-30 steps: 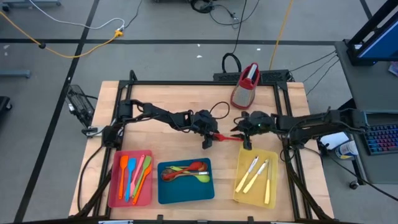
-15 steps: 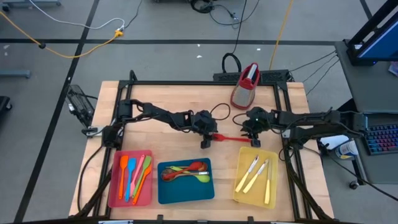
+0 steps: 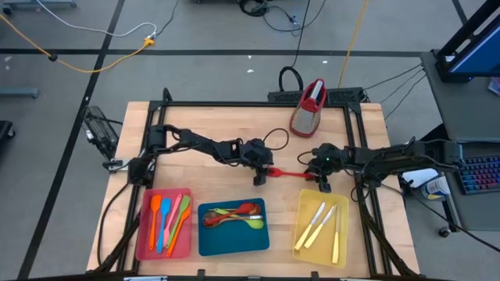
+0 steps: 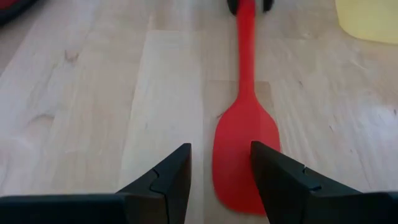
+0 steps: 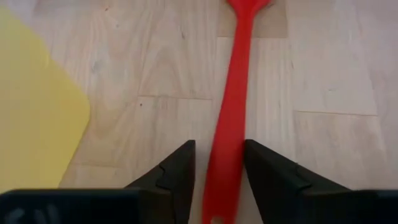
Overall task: Pick & Place Kitchen Items
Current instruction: Put the red spatula into the pink bin
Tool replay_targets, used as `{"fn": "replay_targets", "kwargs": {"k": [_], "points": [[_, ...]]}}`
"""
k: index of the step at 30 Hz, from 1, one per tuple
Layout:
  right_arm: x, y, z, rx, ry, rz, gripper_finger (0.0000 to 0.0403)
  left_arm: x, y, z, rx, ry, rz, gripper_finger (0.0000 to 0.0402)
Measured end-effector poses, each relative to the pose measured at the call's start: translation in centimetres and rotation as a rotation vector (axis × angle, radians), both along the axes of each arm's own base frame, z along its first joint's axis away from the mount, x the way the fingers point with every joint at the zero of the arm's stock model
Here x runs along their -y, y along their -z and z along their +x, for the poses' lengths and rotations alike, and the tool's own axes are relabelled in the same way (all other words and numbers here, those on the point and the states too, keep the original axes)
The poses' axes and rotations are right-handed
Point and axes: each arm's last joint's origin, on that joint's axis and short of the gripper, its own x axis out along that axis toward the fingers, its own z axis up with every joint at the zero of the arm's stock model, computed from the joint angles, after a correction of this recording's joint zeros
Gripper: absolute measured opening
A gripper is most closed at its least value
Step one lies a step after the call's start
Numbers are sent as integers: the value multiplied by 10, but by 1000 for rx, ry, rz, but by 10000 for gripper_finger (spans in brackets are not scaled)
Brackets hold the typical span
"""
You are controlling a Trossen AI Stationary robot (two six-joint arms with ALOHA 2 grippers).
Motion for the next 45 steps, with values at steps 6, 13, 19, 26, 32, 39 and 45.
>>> {"fn": "replay_targets", "kwargs": {"k": [6,13,19,26,32,39,45], "points": [[-3,0,1,-7,-11,-12,175,0,0,0,0,-27,-27,166],[-3,1,1,-29,92,-94,161,-1,0,0,6,-34,-22,166],[-3,1,1,-30,93,-94,84,-1,-1,2,24,-51,-40,166],[-3,1,1,-28,88,-97,35,4,-13,10,182,13,-43,166],[-3,0,1,-26,88,-98,36,6,-15,12,203,43,-6,166],[-1,-5,7,56,98,-127,41,22,-15,13,205,86,-1,166],[-1,-9,12,117,62,-175,42,24,-15,14,198,39,43,166]]}}
